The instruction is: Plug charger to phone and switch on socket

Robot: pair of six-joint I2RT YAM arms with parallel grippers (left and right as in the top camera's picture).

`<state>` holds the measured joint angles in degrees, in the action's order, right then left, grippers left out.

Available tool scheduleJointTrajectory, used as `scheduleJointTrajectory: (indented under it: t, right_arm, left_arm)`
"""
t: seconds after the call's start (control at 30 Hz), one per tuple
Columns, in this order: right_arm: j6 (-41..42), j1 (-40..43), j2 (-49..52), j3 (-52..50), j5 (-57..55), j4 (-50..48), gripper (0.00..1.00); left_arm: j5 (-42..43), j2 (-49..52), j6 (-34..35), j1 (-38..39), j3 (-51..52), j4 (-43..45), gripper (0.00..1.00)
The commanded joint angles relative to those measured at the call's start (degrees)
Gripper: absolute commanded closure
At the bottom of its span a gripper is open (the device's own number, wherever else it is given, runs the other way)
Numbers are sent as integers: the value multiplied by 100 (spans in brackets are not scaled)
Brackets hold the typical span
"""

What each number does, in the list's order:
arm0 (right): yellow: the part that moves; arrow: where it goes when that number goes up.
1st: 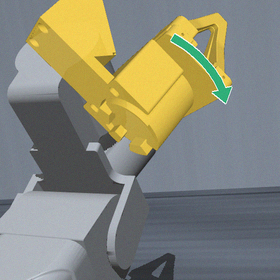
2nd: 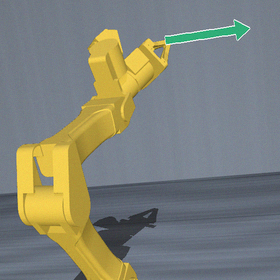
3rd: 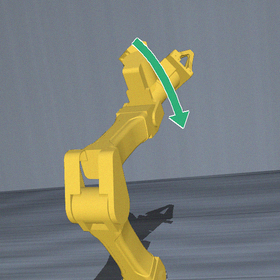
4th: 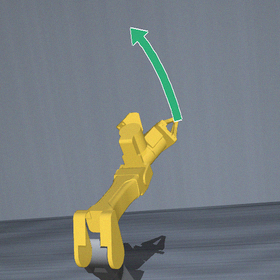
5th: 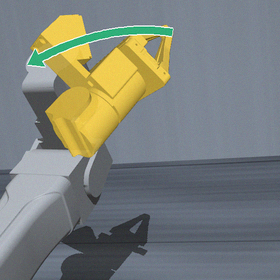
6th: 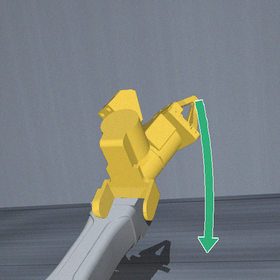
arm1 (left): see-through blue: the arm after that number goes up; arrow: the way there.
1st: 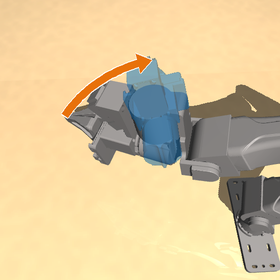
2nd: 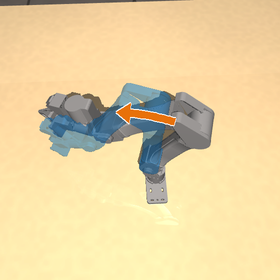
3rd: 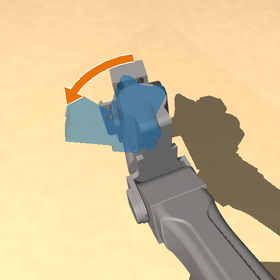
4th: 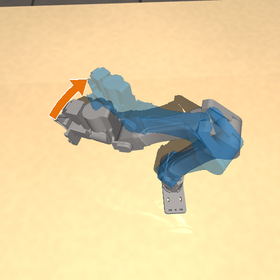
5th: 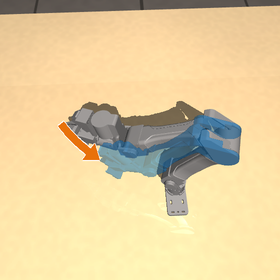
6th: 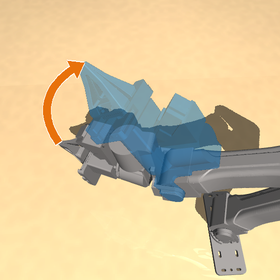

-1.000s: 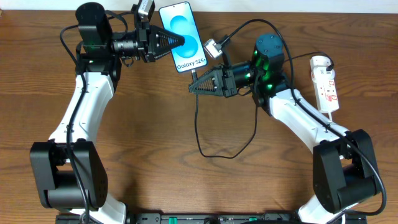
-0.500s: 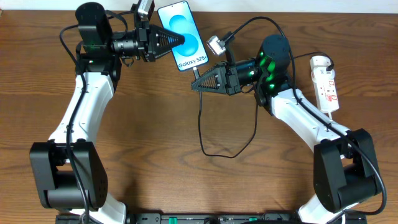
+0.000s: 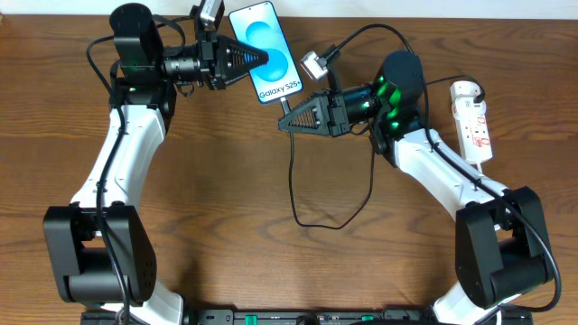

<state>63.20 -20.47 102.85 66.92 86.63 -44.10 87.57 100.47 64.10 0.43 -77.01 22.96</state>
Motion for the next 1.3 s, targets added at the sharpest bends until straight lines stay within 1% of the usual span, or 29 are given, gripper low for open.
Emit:
scheduleJointTrajectory:
  t: [0.0,0.13,0.47,0.8,1.27]
  right_arm:
    - [227,101,-52,52,-227,-299,99]
    - [369,105,-52,52,-236,-487,99]
    - [409,105,-52,52,-411,-498,99]
    - [407,138,-52,57,-612,-496,99]
    - [407,260,-52,59,-682,-496,99]
  left_arm:
    - [249,-48,-212,33,-26,28,93]
    - [249,-48,-214,33,-17,28,93]
    - [251,-48,-216,37,-17,28,93]
    - [251,-48,-297,225,-15,28,93]
    - [251,-48,-299,293,-15,31,93]
